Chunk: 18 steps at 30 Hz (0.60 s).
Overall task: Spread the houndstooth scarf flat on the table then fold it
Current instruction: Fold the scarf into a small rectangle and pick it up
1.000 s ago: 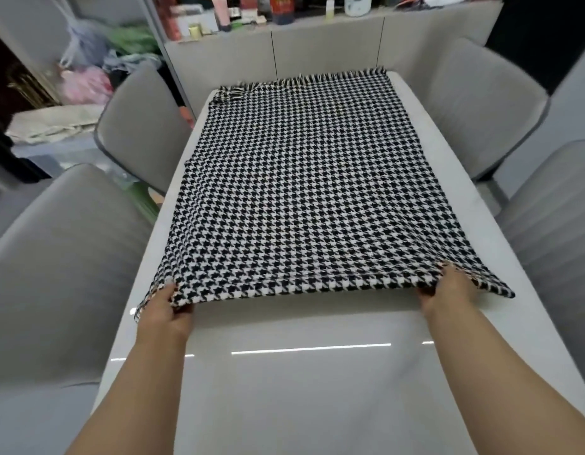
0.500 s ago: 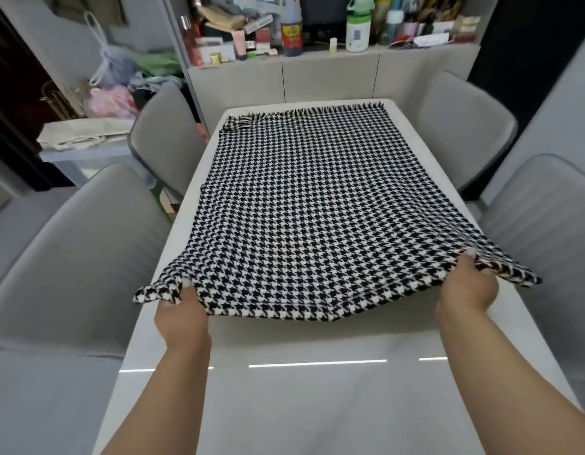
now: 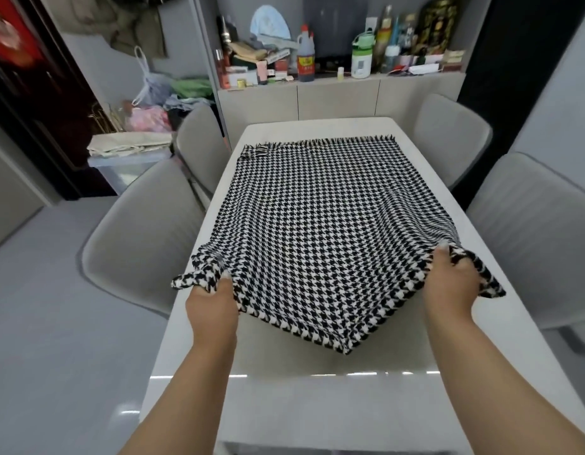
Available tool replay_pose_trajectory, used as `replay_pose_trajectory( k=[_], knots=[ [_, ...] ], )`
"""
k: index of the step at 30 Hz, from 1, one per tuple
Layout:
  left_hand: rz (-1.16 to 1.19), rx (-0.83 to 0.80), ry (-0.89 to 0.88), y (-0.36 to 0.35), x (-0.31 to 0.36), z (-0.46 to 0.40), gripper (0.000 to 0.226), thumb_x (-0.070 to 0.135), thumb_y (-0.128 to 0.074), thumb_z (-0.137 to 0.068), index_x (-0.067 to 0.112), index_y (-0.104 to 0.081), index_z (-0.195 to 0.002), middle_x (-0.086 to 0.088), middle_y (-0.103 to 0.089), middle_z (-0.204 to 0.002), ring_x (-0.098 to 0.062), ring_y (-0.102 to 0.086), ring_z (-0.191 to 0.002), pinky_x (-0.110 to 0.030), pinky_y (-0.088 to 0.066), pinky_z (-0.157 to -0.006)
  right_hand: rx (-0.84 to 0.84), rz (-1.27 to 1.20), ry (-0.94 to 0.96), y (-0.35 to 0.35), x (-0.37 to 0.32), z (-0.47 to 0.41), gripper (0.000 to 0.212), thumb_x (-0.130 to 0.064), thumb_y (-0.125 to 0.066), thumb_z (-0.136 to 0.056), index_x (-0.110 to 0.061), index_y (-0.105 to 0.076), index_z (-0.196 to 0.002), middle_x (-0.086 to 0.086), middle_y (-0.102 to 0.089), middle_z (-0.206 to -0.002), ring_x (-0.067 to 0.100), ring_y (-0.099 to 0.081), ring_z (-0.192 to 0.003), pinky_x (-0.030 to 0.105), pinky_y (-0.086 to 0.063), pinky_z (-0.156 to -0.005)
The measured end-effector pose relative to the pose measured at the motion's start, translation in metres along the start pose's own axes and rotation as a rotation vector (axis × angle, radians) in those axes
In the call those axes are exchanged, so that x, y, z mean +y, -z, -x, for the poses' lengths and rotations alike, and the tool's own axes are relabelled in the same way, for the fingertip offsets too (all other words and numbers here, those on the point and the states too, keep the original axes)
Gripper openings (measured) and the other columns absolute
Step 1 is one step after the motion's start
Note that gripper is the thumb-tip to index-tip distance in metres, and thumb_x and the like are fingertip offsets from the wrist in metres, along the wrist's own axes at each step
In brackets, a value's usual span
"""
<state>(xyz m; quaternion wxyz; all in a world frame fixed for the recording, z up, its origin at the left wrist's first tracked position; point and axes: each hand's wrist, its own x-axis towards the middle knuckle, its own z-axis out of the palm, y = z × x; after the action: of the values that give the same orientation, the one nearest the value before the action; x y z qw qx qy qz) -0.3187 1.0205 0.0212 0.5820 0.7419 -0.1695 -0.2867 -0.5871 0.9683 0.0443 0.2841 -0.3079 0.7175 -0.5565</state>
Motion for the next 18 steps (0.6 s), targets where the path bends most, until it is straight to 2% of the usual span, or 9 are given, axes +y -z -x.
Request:
replay_pose_trajectory(
  k=[3,7,9,11,13,15,18],
  knots=[
    [0.040,-0.013,-0.050,0.021,0.012,0.027,0.032,0.029,-0.060,-0.093,0.012,-0.039,-0.075,-0.006,-0.040,-0.068,-0.020,-0.041,-0.062,-0.028,-0.034,-0.053,0.014,-0.083,0.052,0.018,-0.008,0.025,0.054,-0.038,-0.047,-0.098,0.015,-0.051,-0.095,0.013,-0.048,-0.083,0.022,-0.044,-0.074,0.037,-0.034,-0.066],
    [0.115,-0.034,-0.137,0.049,0.035,0.061,0.035,0.029,-0.061,-0.093,0.016,-0.036,-0.073,-0.004,-0.036,-0.068,-0.017,-0.037,-0.060,-0.030,-0.035,-0.055,0.026,-0.219,0.139,0.045,-0.030,0.056,0.034,-0.035,-0.047,-0.098,-0.005,-0.049,-0.083,0.000,-0.045,-0.066,0.014,-0.039,-0.059,0.031,-0.031,-0.058],
    [0.189,-0.046,-0.168,0.060,0.048,0.072,0.033,0.029,-0.064,-0.090,0.016,-0.039,-0.074,-0.005,-0.042,-0.070,-0.019,-0.042,-0.065,-0.035,-0.040,-0.060,0.028,-0.303,0.179,0.057,-0.043,0.069,0.031,-0.033,-0.047,-0.099,-0.008,-0.048,-0.081,-0.004,-0.044,-0.064,0.008,-0.041,-0.056,0.024,-0.037,-0.053],
    [0.276,-0.066,-0.189,0.070,0.061,0.082,0.027,0.028,-0.067,-0.087,0.016,-0.046,-0.075,-0.005,-0.052,-0.072,-0.023,-0.052,-0.070,-0.042,-0.049,-0.065,0.038,-0.373,0.216,0.067,-0.057,0.081,0.031,-0.032,-0.048,-0.098,-0.013,-0.049,-0.074,-0.009,-0.049,-0.067,0.001,-0.045,-0.057,0.011,-0.037,-0.052],
    [0.363,-0.098,-0.224,0.077,0.074,0.091,0.021,0.024,-0.067,-0.086,0.017,-0.050,-0.075,-0.004,-0.059,-0.073,-0.025,-0.059,-0.075,-0.047,-0.053,-0.070,0.057,-0.431,0.256,0.076,-0.071,0.090,0.033,-0.031,-0.049,-0.098,-0.020,-0.049,-0.067,-0.012,-0.054,-0.070,-0.005,-0.051,-0.057,0.007,-0.038,-0.055],
    [0.439,-0.133,-0.261,0.082,0.086,0.098,0.019,0.018,-0.065,-0.088,0.016,-0.053,-0.074,-0.001,-0.060,-0.069,-0.024,-0.060,-0.071,-0.041,-0.052,-0.065,0.065,-0.480,0.287,0.082,-0.082,0.094,0.034,-0.029,-0.050,-0.098,-0.023,-0.047,-0.065,-0.012,-0.053,-0.068,-0.011,-0.050,-0.050,0.005,-0.037,-0.052],
    [0.504,-0.155,-0.278,0.081,0.096,0.099,0.022,0.012,-0.063,-0.089,0.016,-0.050,-0.071,0.005,-0.055,-0.058,-0.017,-0.054,-0.055,-0.028,-0.045,-0.054,0.068,-0.491,0.306,0.082,-0.089,0.092,0.038,-0.029,-0.050,-0.098,-0.021,-0.042,-0.062,-0.011,-0.046,-0.061,-0.010,-0.046,-0.044,0.005,-0.035,-0.048]
  ],
)
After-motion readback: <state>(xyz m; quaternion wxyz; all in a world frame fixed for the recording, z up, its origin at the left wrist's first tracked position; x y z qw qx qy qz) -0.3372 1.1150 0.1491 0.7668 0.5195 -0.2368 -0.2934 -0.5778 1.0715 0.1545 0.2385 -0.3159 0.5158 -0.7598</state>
